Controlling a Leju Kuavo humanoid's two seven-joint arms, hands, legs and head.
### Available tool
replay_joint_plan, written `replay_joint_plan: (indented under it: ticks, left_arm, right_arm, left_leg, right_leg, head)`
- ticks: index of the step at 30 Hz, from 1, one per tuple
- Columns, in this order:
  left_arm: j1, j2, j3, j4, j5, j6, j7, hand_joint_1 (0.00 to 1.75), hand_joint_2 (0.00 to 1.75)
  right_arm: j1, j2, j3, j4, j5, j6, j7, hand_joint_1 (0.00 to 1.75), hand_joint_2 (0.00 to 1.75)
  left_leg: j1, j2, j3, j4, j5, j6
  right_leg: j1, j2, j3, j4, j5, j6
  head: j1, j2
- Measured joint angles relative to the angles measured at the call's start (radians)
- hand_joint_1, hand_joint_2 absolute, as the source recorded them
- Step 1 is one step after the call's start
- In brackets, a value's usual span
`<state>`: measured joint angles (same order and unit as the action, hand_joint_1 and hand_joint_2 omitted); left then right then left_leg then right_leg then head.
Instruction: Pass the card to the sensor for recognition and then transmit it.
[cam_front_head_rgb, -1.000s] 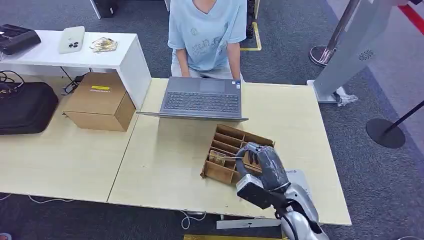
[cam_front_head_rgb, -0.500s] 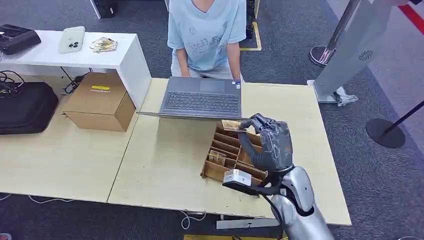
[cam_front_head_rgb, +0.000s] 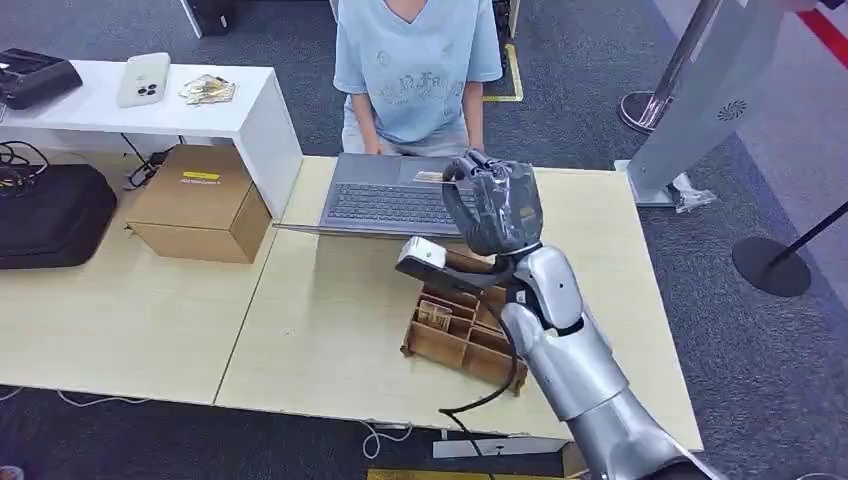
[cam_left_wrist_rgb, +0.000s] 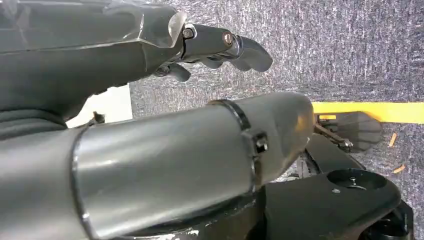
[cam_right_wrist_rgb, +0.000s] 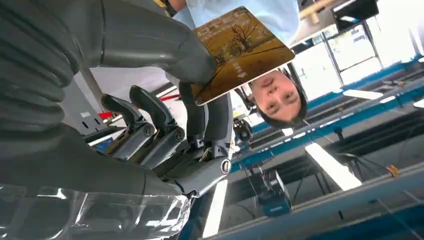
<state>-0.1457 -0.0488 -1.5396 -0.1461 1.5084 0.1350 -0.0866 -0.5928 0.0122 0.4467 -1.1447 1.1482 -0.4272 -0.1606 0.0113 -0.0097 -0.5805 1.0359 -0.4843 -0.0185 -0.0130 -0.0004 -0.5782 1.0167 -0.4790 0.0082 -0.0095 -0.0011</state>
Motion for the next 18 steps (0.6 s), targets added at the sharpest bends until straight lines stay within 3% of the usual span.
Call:
replay_joint_plan:
  ticks: [8,13,18]
  left_arm:
    - [-0.001,0.001,0.0,0.0,0.0,0.0,0.0,0.0,0.0]
    - [-0.003,0.001,0.0,0.0,-0.013,-0.004,0.015,0.0,0.0]
    - [-0.008,0.005,0.0,0.0,-0.037,-0.016,0.035,0.0,0.0]
  right_arm:
    - [-0.066,0.024,0.012,0.104,0.016,-0.003,0.009,1.75,1.75]
    - [-0.167,0.053,0.021,0.241,0.106,0.047,0.109,1.75,1.75]
    - [-0.308,0.069,0.013,0.428,0.115,0.13,0.153,1.75,1.75]
  left_leg:
    - [0.0,0.0,-0.001,0.0,0.0,0.0]
    - [0.0,0.0,-0.002,0.0,0.0,0.0]
    - [0.0,-0.001,-0.002,0.0,0.002,0.0]
  right_leg:
    - [0.0,0.0,-0.001,0.0,0.0,0.0]
    - [0.0,0.001,-0.002,0.0,0.0,0.0]
    - [0.0,-0.001,-0.002,0.0,0.001,0.001]
  head:
    - [0.0,0.0]
    - [0.0,0.0]
    - [0.0,0.0]
